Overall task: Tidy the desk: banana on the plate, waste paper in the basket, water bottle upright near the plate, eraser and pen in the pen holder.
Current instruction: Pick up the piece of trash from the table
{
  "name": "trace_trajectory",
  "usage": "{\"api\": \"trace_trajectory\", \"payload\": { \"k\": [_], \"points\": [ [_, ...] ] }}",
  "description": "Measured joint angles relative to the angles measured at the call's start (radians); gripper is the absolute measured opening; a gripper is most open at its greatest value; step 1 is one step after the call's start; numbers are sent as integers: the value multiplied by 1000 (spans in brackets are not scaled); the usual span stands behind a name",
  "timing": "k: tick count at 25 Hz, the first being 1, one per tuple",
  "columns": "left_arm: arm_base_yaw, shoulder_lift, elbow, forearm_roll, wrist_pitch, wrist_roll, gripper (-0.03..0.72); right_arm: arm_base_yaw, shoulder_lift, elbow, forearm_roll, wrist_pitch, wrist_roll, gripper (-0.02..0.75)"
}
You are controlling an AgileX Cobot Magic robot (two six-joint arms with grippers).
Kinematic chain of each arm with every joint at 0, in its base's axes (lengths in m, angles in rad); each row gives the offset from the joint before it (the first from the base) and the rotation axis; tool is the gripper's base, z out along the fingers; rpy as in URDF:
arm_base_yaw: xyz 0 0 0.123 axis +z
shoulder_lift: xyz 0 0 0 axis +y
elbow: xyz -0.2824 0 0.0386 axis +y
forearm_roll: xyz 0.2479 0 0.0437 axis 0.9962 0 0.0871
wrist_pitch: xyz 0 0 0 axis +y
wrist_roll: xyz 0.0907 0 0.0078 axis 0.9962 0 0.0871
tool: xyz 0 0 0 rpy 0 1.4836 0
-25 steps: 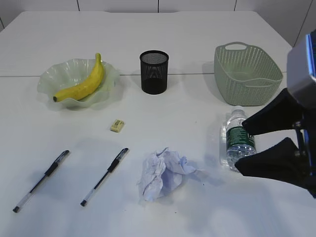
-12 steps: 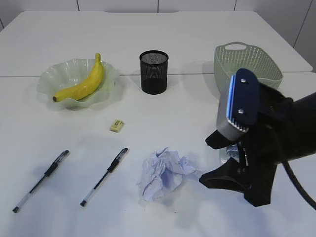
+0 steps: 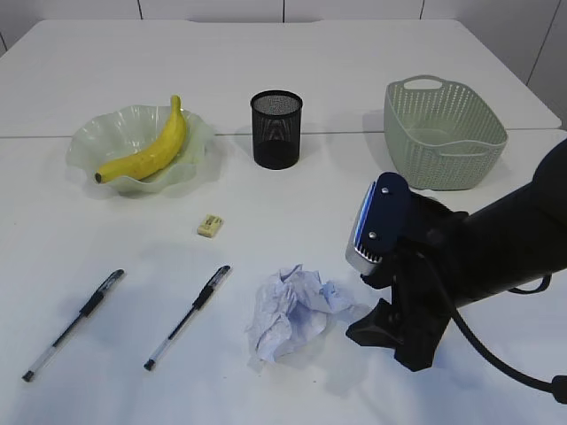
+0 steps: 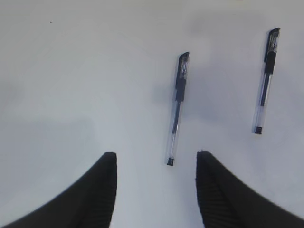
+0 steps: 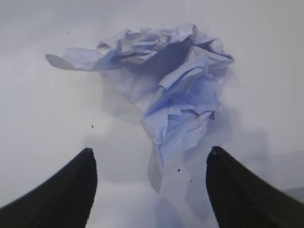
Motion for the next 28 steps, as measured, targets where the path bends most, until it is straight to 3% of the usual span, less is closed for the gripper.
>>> {"api": "trace_trajectory", "payload": {
  "k": [6, 19, 22, 28],
  "points": [
    [0, 0, 0, 0, 0, 0, 382, 0, 73, 0, 17, -30, -40, 522],
    [0, 0, 0, 0, -2, 0, 382, 0, 112, -2, 234, -65, -247, 462],
    [0, 0, 0, 0, -2, 0, 382, 0, 114, -2, 260, -66, -260, 375],
    [0, 0, 0, 0, -2, 0, 382, 0, 115, -2, 292, -69, -263, 85]
  ]
}}
